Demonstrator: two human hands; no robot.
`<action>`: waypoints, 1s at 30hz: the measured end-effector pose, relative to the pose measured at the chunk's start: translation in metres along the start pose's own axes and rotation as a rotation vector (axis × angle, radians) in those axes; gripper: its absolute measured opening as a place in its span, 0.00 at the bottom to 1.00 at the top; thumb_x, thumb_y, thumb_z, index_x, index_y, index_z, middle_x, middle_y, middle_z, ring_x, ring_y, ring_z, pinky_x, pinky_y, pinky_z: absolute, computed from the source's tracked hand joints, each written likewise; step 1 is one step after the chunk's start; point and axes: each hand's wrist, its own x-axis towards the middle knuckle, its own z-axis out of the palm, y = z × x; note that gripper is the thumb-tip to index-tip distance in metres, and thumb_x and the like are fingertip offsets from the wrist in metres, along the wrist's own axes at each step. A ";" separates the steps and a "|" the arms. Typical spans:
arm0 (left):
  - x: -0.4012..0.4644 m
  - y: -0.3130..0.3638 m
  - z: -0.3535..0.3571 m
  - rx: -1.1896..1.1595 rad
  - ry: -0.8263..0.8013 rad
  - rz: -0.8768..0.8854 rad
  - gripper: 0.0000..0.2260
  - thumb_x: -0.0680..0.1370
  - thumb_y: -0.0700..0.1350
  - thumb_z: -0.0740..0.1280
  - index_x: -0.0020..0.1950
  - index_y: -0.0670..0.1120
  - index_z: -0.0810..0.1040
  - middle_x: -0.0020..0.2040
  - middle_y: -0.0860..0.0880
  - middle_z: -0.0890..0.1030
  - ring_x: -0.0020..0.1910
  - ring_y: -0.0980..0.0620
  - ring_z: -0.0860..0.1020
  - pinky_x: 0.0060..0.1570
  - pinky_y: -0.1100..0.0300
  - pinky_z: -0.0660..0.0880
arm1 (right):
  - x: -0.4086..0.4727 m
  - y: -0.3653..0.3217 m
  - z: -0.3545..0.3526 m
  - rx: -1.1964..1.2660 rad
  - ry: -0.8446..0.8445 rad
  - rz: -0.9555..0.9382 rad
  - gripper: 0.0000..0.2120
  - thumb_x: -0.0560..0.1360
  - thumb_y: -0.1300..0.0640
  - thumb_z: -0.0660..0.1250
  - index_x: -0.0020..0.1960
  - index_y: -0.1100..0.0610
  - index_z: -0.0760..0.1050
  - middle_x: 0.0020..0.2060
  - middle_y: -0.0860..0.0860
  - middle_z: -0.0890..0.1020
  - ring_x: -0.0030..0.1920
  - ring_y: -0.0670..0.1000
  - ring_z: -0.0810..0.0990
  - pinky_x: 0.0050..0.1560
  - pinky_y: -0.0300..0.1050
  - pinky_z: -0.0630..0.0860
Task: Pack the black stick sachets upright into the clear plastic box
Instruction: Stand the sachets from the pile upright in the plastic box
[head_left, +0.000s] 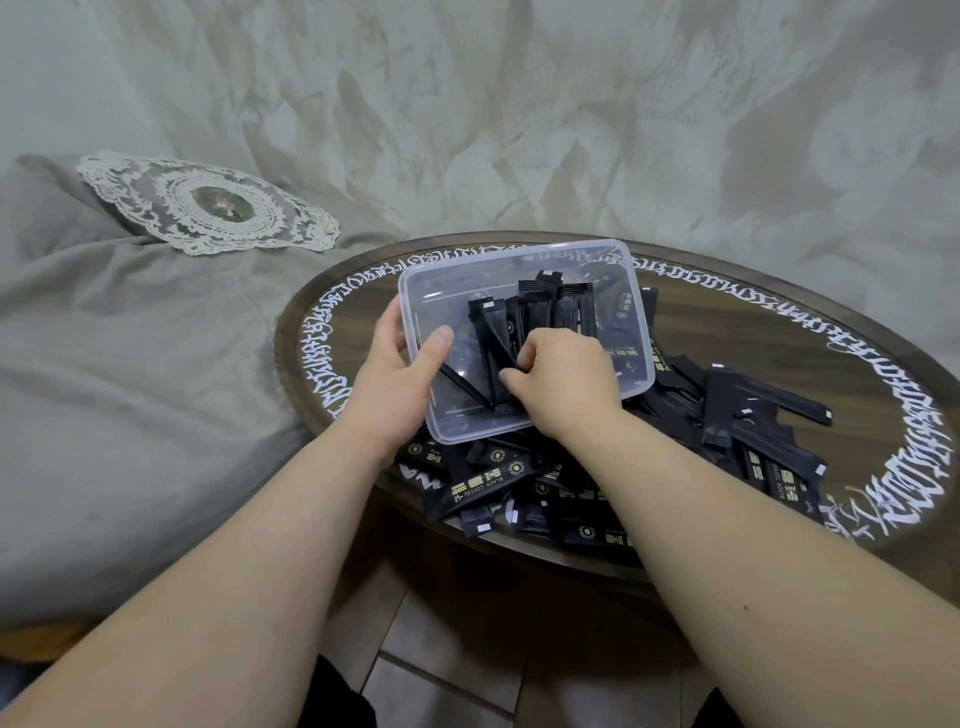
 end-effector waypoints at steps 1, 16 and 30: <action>0.000 0.002 0.000 -0.008 0.000 0.001 0.35 0.66 0.66 0.70 0.71 0.62 0.65 0.63 0.54 0.78 0.60 0.52 0.78 0.61 0.42 0.73 | 0.001 -0.002 0.002 0.031 0.003 0.004 0.09 0.73 0.50 0.68 0.39 0.52 0.71 0.43 0.50 0.81 0.48 0.56 0.77 0.43 0.44 0.70; -0.009 0.012 0.001 -0.043 -0.019 -0.002 0.28 0.67 0.66 0.68 0.66 0.67 0.69 0.61 0.49 0.77 0.58 0.49 0.80 0.60 0.42 0.74 | 0.006 -0.027 0.013 -0.020 -0.023 -0.101 0.16 0.75 0.47 0.67 0.36 0.56 0.67 0.34 0.51 0.74 0.41 0.56 0.74 0.39 0.43 0.66; -0.009 0.013 0.004 0.008 0.014 -0.025 0.24 0.72 0.54 0.64 0.69 0.63 0.67 0.51 0.64 0.81 0.54 0.59 0.80 0.63 0.49 0.73 | 0.000 0.003 0.001 0.072 0.121 0.081 0.14 0.74 0.47 0.68 0.50 0.55 0.69 0.45 0.53 0.80 0.48 0.56 0.77 0.41 0.43 0.67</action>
